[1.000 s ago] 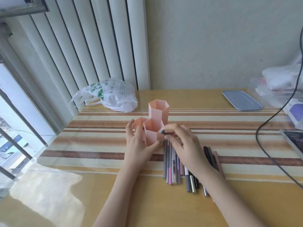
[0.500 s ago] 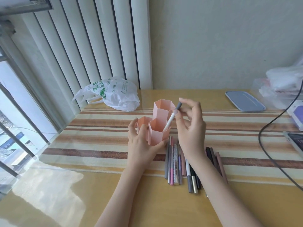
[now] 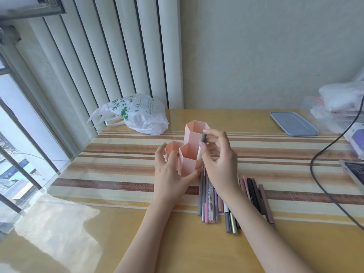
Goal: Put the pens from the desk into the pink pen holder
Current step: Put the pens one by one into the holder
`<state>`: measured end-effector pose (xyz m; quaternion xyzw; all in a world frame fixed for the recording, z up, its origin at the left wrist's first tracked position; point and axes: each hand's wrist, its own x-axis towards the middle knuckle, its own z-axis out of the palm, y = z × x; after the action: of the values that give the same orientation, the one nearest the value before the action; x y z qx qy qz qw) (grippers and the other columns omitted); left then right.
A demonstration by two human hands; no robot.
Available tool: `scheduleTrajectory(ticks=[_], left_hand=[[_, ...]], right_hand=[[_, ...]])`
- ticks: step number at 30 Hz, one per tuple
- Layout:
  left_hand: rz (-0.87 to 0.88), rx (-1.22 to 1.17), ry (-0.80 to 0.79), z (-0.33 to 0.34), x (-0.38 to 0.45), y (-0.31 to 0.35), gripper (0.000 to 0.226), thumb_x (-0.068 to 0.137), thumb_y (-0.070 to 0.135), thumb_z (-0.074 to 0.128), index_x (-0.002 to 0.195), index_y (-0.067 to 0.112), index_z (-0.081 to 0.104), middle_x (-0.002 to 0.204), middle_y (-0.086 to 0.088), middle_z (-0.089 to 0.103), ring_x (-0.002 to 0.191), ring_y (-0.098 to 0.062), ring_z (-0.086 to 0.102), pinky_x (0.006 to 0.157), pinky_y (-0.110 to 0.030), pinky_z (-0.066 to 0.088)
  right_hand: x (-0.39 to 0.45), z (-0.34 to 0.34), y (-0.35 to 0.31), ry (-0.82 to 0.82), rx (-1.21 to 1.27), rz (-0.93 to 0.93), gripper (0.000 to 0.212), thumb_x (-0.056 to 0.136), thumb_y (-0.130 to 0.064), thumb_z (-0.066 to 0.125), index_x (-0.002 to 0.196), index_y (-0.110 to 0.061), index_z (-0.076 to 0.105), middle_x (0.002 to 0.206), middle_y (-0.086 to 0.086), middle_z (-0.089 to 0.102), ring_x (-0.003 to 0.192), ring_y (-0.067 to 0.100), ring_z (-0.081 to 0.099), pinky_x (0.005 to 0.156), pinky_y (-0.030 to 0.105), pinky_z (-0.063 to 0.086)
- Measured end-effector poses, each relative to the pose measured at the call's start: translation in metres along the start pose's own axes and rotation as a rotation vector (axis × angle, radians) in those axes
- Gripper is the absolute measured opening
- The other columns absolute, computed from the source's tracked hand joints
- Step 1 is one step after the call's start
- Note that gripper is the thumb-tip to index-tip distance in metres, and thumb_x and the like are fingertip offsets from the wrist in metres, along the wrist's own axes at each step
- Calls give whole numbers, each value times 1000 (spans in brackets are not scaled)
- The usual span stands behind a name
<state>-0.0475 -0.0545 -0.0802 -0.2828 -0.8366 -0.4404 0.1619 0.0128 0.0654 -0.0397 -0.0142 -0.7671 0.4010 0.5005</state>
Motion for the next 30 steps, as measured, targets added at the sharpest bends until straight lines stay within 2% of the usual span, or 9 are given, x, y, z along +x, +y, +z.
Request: scheduleTrajectory(ticks=[4, 10, 16, 19, 22, 24, 25, 27, 30], left_hand=[[-12, 12, 1, -2, 0, 2, 52, 64, 47, 80, 100, 26, 48, 146, -3, 22, 130, -24, 31, 92, -38, 40], [-46, -5, -16, -3, -1, 6, 53, 65, 50, 76, 98, 17, 51, 147, -7, 23, 132, -26, 31, 94, -39, 40], [-92, -22, -36, -4, -1, 10, 61, 60, 60, 66, 97, 15, 50, 147, -7, 24, 132, -26, 31, 89, -32, 36], [-98, -14, -33, -4, -1, 9, 57, 62, 58, 70, 97, 18, 49, 146, -5, 24, 131, -23, 32, 87, -33, 37], [-107, -9, -9, -4, 0, 7, 55, 65, 50, 75, 103, 18, 53, 142, -1, 28, 131, -23, 32, 95, -38, 40], [-125, -11, 2, -4, 1, 7, 64, 66, 51, 75, 117, 19, 53, 140, 0, 30, 130, -23, 32, 96, -36, 39], [-136, -9, 4, -4, 1, 6, 70, 66, 51, 75, 124, 20, 51, 139, 0, 30, 130, -22, 32, 96, -34, 38], [-157, 6, 14, -5, 2, 6, 79, 66, 53, 75, 133, 22, 45, 139, 0, 30, 128, -22, 32, 95, -32, 37], [-191, 36, 25, -4, 2, 6, 88, 66, 55, 75, 138, 19, 40, 140, -1, 30, 129, -22, 31, 98, -37, 39]], right_hand=[[14, 3, -4, -35, -37, -27, 28, 86, -9, 60, 108, -25, 51, 86, -14, 62, 74, 1, 61, 66, 15, 50], [-3, 8, 2, -49, -54, 15, 26, 83, -10, 58, 107, -20, 55, 83, -5, 64, 79, 16, 61, 75, 35, 52], [-10, 9, 6, -66, -159, -16, 38, 84, -19, 48, 120, -13, 59, 92, -1, 65, 89, 23, 57, 85, 22, 42], [-9, 8, 6, -106, -170, -19, 40, 88, -20, 44, 125, -14, 60, 98, -4, 62, 91, 18, 55, 89, 20, 38], [-4, 1, 8, -72, -57, 17, 37, 90, -8, 45, 122, -13, 63, 98, -6, 57, 87, 9, 56, 80, 13, 42], [0, -8, 11, -24, -61, 66, 32, 88, -2, 47, 111, -15, 66, 93, -3, 62, 83, 7, 57, 71, 7, 42], [2, -12, 13, -19, -109, 112, 28, 88, -3, 48, 103, -18, 67, 89, -3, 64, 81, 10, 58, 68, 10, 44], [4, -20, 21, -119, -248, 273, 23, 89, -8, 50, 94, -22, 68, 87, -3, 67, 83, 17, 60, 70, 26, 50], [0, -22, 31, -442, -413, 460, 25, 91, -21, 54, 112, -21, 68, 120, 0, 63, 116, 21, 52, 92, 38, 48]])
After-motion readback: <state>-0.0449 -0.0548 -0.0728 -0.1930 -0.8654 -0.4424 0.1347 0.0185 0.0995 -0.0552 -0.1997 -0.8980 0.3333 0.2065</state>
